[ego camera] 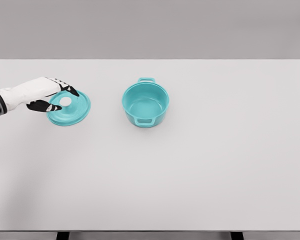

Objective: Cover the pot with left arm

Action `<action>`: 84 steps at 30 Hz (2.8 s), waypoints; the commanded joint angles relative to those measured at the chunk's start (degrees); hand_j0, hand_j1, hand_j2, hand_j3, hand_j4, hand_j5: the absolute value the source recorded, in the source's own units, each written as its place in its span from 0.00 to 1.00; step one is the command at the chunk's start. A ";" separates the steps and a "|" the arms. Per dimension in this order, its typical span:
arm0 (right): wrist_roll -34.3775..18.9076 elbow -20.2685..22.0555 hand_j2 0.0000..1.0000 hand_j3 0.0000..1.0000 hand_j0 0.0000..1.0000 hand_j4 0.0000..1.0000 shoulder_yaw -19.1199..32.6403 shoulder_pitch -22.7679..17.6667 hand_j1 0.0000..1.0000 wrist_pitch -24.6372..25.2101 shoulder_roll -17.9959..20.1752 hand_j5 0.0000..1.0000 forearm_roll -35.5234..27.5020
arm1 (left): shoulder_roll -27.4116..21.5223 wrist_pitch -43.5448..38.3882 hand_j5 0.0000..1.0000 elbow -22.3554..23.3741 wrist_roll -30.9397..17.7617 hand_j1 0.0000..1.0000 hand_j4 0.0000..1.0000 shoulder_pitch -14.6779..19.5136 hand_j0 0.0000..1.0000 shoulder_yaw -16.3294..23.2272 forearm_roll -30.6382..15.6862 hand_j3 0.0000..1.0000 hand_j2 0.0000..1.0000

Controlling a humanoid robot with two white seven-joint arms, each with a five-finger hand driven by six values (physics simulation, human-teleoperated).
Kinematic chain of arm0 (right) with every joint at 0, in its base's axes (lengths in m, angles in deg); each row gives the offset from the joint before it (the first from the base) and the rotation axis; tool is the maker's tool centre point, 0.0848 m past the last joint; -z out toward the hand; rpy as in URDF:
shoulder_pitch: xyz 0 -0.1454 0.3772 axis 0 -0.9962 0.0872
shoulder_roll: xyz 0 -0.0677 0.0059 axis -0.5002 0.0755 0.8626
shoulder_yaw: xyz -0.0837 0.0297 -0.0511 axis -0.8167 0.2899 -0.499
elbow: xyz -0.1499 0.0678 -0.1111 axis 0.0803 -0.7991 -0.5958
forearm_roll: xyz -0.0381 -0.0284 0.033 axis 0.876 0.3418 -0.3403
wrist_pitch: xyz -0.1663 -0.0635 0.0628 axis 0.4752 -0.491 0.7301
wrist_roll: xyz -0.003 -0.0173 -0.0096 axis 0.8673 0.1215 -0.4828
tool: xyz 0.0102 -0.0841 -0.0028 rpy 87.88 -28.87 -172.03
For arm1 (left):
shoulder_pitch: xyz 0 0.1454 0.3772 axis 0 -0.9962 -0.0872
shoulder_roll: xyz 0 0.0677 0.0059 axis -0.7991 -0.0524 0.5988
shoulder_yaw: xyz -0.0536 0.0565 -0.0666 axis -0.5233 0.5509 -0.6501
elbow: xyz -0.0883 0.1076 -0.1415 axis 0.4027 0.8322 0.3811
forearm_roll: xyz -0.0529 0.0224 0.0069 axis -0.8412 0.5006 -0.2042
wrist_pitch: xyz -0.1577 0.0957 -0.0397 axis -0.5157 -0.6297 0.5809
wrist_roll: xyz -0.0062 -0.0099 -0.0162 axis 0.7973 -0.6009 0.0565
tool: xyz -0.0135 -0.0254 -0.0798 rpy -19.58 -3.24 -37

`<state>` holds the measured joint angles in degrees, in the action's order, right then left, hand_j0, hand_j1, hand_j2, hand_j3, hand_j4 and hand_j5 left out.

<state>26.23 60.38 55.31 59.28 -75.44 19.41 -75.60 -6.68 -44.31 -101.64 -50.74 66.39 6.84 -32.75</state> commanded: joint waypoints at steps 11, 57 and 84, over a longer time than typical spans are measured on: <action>-0.01 0.02 1.00 1.00 1.00 1.00 0.00 0.00 1.00 0.00 0.00 1.00 0.00 | 1.80 -0.14 0.72 5.12 0.02 0.72 0.72 0.79 0.72 0.13 0.07 0.72 0.72; -0.01 -0.07 1.00 1.00 1.00 1.00 0.00 0.00 1.00 0.00 0.00 1.00 0.00 | 4.88 -0.14 0.72 13.47 0.02 0.72 0.72 4.31 0.72 0.31 3.41 0.72 0.72; -0.01 -0.07 1.00 1.00 1.00 1.00 0.00 0.00 1.00 0.00 0.00 1.00 0.00 | 6.02 -0.14 0.55 13.47 0.11 0.55 0.55 4.66 0.55 0.39 4.20 0.55 0.55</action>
<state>26.23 60.38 55.31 59.28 -75.44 19.41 -75.60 -0.64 -44.29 -88.15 -50.66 71.05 7.29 -28.15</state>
